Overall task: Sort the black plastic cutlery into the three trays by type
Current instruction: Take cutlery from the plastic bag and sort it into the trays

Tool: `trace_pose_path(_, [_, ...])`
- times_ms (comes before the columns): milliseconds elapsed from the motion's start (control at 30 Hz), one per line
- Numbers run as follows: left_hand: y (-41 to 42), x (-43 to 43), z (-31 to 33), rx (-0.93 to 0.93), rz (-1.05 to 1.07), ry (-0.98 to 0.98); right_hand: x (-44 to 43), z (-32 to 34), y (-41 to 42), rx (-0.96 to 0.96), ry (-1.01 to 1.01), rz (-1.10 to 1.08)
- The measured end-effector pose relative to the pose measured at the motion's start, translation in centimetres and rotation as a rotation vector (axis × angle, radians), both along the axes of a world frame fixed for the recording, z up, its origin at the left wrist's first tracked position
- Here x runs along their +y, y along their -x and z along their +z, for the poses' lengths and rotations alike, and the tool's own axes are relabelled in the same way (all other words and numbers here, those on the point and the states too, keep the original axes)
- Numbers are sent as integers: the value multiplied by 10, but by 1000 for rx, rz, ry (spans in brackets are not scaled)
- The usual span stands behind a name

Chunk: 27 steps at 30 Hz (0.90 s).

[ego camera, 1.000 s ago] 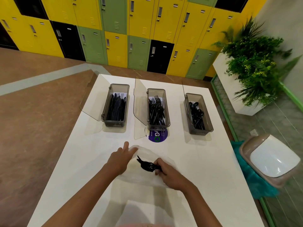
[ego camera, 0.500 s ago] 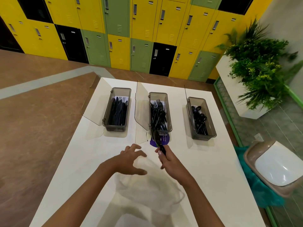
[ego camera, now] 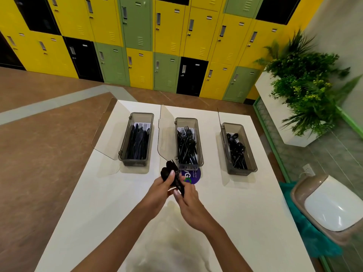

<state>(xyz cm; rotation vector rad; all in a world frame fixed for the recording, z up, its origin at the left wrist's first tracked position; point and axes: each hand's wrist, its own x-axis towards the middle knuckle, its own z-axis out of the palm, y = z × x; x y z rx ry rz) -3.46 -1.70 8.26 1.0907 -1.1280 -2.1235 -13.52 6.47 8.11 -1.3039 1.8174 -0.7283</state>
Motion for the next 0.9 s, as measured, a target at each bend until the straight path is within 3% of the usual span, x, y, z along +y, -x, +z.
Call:
trace_pose_path(67, [2,-2,-2,2,14,16,-2,-1,0,-100,0,-86])
trace_pose_path(167, [5,-5,-5,0,31,43,-8,-4,3,-85,21,-206])
trace_pose_path(333, [12,-9,-7,74,96,-43,-20,-10,5,-138,62,-239])
trace_pose_path(700, [21,-43,-20,42,228,-80,-46,-12,31,-141,-31,-88])
trace_pose_path(833, [25,-52,-20,46,274,-72,-63,-18,49,-146,49,-252])
trace_pose_path(900, [25,-56,-21,41,266,-62,-82,-21,63,-55,83,-316])
